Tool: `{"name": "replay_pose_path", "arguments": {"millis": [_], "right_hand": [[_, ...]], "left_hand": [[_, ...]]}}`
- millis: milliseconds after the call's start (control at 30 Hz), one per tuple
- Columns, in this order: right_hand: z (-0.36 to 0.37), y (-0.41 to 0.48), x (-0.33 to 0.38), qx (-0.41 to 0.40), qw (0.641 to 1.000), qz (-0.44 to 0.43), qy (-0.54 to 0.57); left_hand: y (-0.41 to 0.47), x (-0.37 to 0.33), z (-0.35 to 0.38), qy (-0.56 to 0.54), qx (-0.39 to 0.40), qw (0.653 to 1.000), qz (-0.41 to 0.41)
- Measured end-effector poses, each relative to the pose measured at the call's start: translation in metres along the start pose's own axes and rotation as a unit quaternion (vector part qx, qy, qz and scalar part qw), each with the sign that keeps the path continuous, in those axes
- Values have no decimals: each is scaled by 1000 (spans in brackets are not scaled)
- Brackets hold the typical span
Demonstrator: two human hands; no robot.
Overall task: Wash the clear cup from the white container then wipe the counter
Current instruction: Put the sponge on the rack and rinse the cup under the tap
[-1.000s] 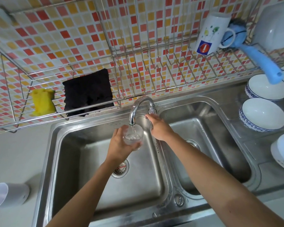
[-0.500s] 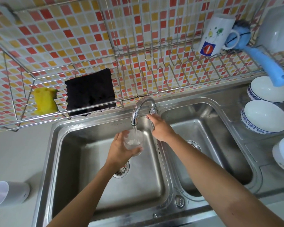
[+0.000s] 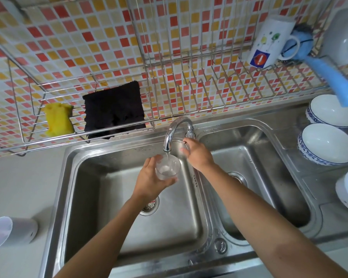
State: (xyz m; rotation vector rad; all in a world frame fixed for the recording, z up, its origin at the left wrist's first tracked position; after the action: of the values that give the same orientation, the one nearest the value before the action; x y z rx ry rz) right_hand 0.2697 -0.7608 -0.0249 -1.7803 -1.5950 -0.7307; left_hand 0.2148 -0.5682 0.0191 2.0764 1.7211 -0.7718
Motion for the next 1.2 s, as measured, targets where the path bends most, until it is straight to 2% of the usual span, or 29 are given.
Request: {"name": "replay_pose_path", "arguments": {"millis": [100,200,767,967,1067,1200], "right_hand": [[-9,2,1,-80,995,17,49],[-15,1,-8,-118,990,41,73],[-13,-3,-6,-99,989,51,94],[2,-54,-7,-182,977,23,107],[29,-83,-23,-144,988,-14,53],[62,-114,-41,-58,994,-35,-84]], "left_hand": [[-1,1,-2,-9,-4,1000,-3],[-2,4,-5,-16,-18,1000,-13],[-3,-7,-5,-42,-11,999,29],[-11,5,-14,-41,-42,998,21],[-16,18,-13,-35,-42,998,17],[-26,37,-8,-12,-28,999,10]]}}
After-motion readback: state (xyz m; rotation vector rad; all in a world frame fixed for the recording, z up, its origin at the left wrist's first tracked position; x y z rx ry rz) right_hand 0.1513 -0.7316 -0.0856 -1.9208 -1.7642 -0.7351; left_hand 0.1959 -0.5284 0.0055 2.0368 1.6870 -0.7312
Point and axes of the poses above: each hand's wrist, its own y-axis towards the middle knuckle, its own z-axis out of the palm, x = y × z, the point moved 6 cm from there along y, towards the middle knuckle, and after that the axes turned 11 degrees about y, right-handed, at the moved point
